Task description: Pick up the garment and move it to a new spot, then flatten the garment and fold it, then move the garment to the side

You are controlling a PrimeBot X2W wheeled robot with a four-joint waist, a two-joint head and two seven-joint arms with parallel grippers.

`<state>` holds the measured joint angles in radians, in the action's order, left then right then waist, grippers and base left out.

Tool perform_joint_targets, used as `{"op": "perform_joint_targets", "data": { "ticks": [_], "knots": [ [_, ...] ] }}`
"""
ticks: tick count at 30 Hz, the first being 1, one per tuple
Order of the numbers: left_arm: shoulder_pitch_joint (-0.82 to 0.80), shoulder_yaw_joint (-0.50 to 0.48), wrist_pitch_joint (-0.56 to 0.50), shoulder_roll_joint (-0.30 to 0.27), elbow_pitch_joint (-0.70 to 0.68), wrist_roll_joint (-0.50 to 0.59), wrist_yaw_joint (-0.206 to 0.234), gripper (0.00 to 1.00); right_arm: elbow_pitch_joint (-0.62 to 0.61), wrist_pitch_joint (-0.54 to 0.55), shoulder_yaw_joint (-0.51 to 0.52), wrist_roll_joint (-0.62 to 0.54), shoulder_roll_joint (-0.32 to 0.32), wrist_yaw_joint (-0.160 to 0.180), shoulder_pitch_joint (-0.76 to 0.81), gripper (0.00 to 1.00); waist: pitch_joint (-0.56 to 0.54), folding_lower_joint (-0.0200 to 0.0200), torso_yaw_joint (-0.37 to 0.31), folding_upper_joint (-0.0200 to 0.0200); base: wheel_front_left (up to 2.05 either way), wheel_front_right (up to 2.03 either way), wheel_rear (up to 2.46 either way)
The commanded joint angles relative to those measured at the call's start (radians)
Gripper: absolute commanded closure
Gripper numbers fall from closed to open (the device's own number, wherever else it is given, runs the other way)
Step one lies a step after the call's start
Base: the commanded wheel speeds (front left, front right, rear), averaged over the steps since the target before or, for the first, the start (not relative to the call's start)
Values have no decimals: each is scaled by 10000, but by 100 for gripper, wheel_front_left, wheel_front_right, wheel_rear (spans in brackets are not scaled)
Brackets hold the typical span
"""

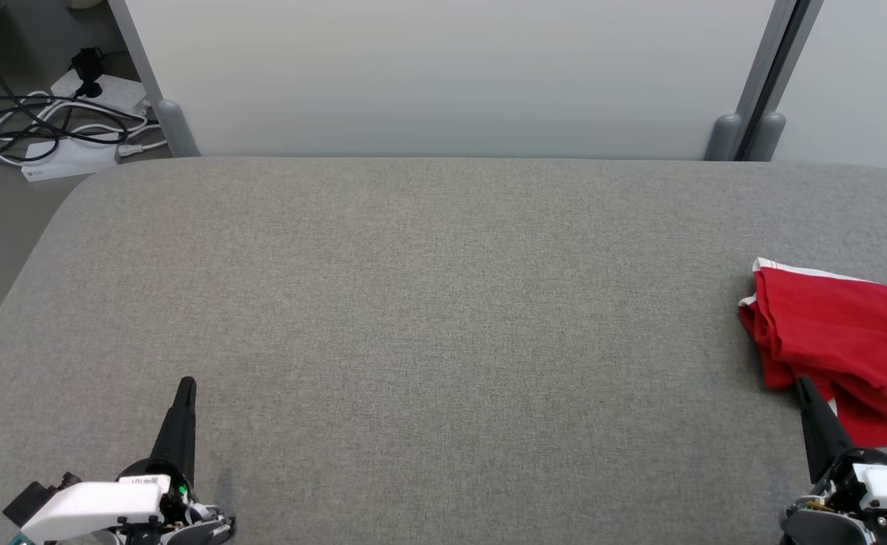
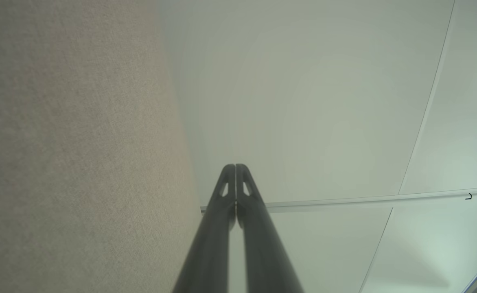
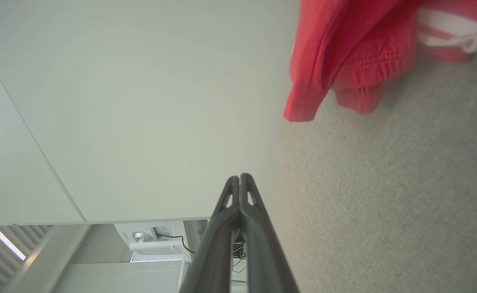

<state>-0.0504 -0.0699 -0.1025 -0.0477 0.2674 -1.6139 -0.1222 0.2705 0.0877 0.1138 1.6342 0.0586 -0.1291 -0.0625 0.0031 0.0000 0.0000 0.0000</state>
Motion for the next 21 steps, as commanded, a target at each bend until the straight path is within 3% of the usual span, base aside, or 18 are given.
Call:
{"op": "perform_joint_targets", "data": {
  "ticks": [1,21],
  "knots": [
    [-568,-349,-35,-95,-225,-22,-84,100,-268,88,-207,-84,68,-16,-435,100,0,0,0,0,0,0,0],
    [-571,-374,-55,-78,-224,-1,-84,100,-266,127,-159,-124,34,-16,-439,100,0,0,0,0,0,0,0]
  ]
}}
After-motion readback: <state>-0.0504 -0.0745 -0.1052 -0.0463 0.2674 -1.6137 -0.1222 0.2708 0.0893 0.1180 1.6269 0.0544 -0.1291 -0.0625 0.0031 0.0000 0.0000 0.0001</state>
